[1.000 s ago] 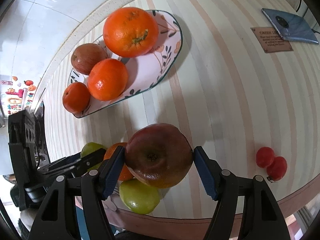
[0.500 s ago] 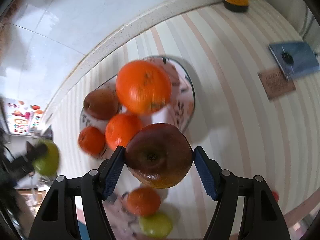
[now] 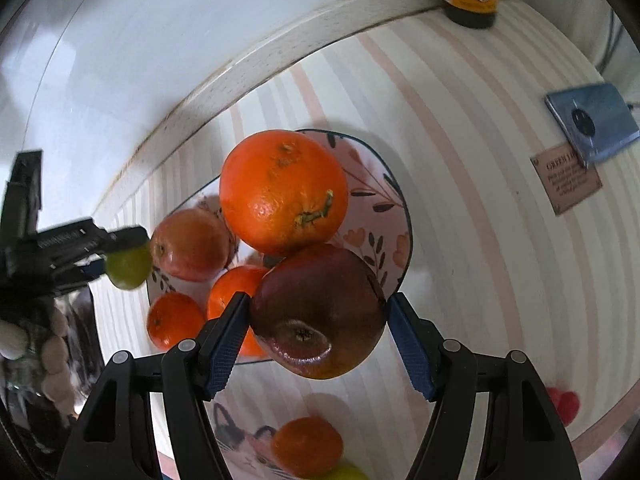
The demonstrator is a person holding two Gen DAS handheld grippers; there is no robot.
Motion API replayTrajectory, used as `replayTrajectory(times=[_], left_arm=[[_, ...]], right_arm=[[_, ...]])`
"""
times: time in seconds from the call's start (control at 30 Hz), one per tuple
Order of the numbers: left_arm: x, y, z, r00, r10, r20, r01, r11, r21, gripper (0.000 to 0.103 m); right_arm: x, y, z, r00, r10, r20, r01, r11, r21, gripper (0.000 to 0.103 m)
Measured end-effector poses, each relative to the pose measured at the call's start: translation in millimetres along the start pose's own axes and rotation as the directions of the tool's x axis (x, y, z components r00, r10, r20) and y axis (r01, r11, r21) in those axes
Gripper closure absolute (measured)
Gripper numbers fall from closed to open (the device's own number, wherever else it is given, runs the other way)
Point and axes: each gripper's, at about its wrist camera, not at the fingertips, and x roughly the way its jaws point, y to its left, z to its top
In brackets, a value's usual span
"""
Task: Organize fruits
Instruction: 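Carry the green apple and red apple onto the floral plate and release, then withdraw both open tools from the plate toward the remaining loose fruit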
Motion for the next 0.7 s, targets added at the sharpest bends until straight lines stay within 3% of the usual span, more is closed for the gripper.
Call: replayTrajectory(times=[0.1, 0.2, 0.27, 0.3, 0.47, 0.6, 0.7], left_arm=[[5.9, -3.3, -2.5, 0.999, 0.008, -0.031, -0.008, 1.000, 0.019, 0.049], [4.5, -6.2, -6.6, 0.999, 0.024, -0.025, -0.023, 0.999, 0.031, 0.042], [-0.9, -9.0, -10.1, 0.999, 0.033, -0.008, -0.033, 0.998, 0.047, 0.019], [-3.8, -10.0, -11.7, 0.999, 0.035, 0.000, -0.035, 0.998, 0.052, 0.015], [-23.8, -13.5, -26.6, 0.998, 0.047, 0.041, -0.049, 0.997, 0.062, 0.014], [-46.9, -20.7, -47.9, 0.985, 0.113, 0.128, -0.124, 0.989, 0.080, 0.014], [-62.5, -20.6, -65.0, 0.979, 0.120, 0.167, -0.136, 0.987, 0.086, 0.014]], right_arm=[[-1.2, -4.0, -2.4, 1.000, 0.019, 0.004, -0.019, 1.000, 0.018, 0.030], [-7.0, -2.2, 0.7, 1.000, 0.017, 0.011, -0.017, 1.000, 0.009, 0.015], [-10.8, -1.2, 3.4, 1.000, 0.013, 0.002, -0.013, 1.000, 0.003, 0.009], [-12.4, -0.9, 4.1, 1.000, 0.003, -0.003, -0.003, 1.000, -0.001, 0.009], [-23.3, 4.1, 7.1, 0.998, -0.062, -0.001, 0.062, 0.997, -0.042, 0.008], [-41.5, 20.1, 3.7, 0.988, -0.147, 0.044, 0.152, 0.977, -0.150, 0.008], [-55.8, 30.9, -2.7, 0.981, -0.181, 0.068, 0.191, 0.956, -0.221, 0.008]])
